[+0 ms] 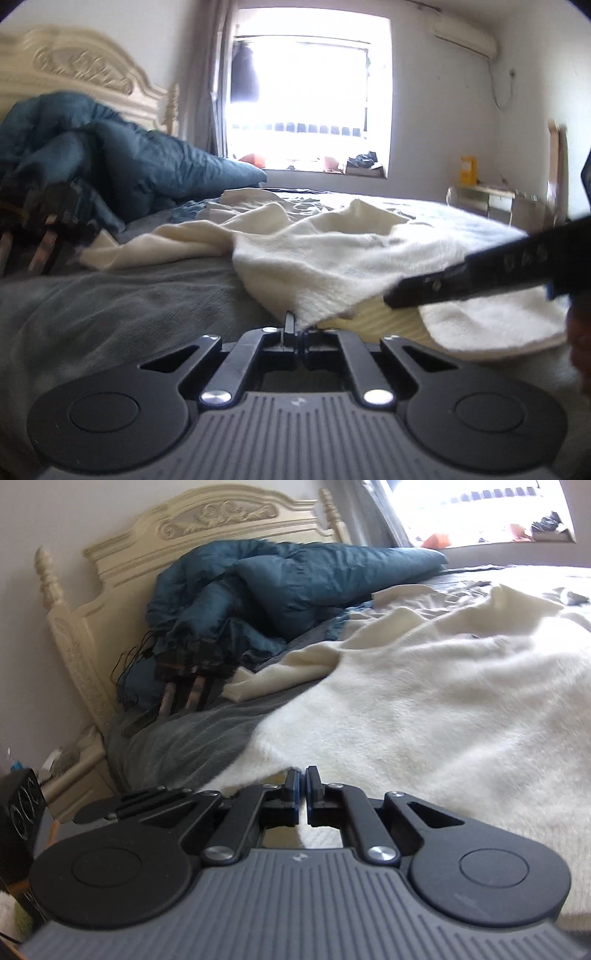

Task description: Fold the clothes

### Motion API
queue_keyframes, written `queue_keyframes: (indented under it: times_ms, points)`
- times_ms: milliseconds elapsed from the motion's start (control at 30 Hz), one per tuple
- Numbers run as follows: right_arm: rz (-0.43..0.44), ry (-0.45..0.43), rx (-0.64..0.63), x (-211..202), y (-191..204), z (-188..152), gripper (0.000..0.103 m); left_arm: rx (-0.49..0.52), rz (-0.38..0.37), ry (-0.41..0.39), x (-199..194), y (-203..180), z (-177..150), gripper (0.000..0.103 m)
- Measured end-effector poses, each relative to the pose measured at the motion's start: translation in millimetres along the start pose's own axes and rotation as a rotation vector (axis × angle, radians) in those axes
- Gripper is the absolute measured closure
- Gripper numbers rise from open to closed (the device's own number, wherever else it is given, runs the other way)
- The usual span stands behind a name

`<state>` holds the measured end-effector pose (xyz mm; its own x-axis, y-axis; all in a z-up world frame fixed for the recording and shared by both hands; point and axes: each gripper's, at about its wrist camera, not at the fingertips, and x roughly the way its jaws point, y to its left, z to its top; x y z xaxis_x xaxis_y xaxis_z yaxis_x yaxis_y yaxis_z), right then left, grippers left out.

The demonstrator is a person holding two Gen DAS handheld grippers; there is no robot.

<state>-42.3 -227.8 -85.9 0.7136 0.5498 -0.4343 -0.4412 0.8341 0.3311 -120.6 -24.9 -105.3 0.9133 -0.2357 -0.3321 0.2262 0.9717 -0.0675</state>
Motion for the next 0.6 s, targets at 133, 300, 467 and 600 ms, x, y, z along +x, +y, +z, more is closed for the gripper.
queue_keyframes:
  times_ms: [133,300,467,600]
  points:
    - [-0.037,0.093,-0.119,18,18,-15,0.101,-0.115,-0.009,0.087,2,17,-14,0.1]
    - [-0.085,0.186,-0.328,36,46,-40,0.101,-0.181,-0.024,0.114,3,35,-24,0.1]
    - [-0.145,0.194,-0.514,41,67,-56,0.101,-0.26,-0.109,0.159,-1,60,-31,0.093]
    - [-0.171,0.174,-0.601,41,77,-64,0.1,-0.252,-0.126,0.168,10,65,-20,0.078]
